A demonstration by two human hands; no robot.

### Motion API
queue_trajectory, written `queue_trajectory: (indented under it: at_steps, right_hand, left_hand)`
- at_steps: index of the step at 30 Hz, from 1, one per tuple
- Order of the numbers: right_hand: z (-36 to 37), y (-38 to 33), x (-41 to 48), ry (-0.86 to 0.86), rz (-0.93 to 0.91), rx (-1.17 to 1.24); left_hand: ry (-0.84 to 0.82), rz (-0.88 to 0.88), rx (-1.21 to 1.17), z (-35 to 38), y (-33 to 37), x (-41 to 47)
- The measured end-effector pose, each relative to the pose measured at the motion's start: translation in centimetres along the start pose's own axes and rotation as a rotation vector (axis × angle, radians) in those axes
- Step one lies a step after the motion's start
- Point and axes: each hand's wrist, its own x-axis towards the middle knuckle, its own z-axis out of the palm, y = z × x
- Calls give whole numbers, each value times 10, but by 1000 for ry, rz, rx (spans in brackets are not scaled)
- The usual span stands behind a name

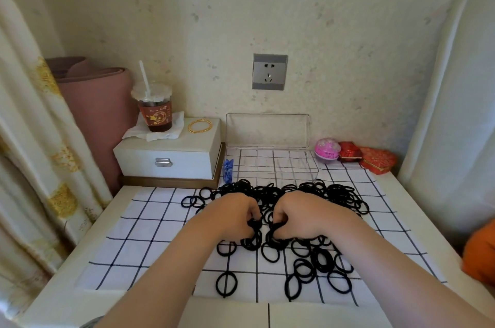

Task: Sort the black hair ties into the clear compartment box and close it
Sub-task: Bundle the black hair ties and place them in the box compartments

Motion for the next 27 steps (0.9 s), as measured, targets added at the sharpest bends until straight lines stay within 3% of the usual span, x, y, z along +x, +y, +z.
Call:
queue_trajectory:
  at_steps: [7, 11, 16, 22, 27]
  right_hand:
    - [-16, 16, 10, 173, 102, 568]
    - [-15, 14, 16, 248, 136, 653]
    - [-21, 13, 18, 291, 174, 845]
    - [-24, 16, 13, 316, 197, 836]
    - [-33, 25, 9, 297, 208, 840]
  left_hand:
    - [34, 24, -336, -16, 1, 9]
    - [84, -1, -575, -13, 5, 18]
    - [220, -12, -619, -12, 1, 26]
    - [243, -39, -475, -12, -1, 24]
    - [211, 214, -83, 8, 6, 29]
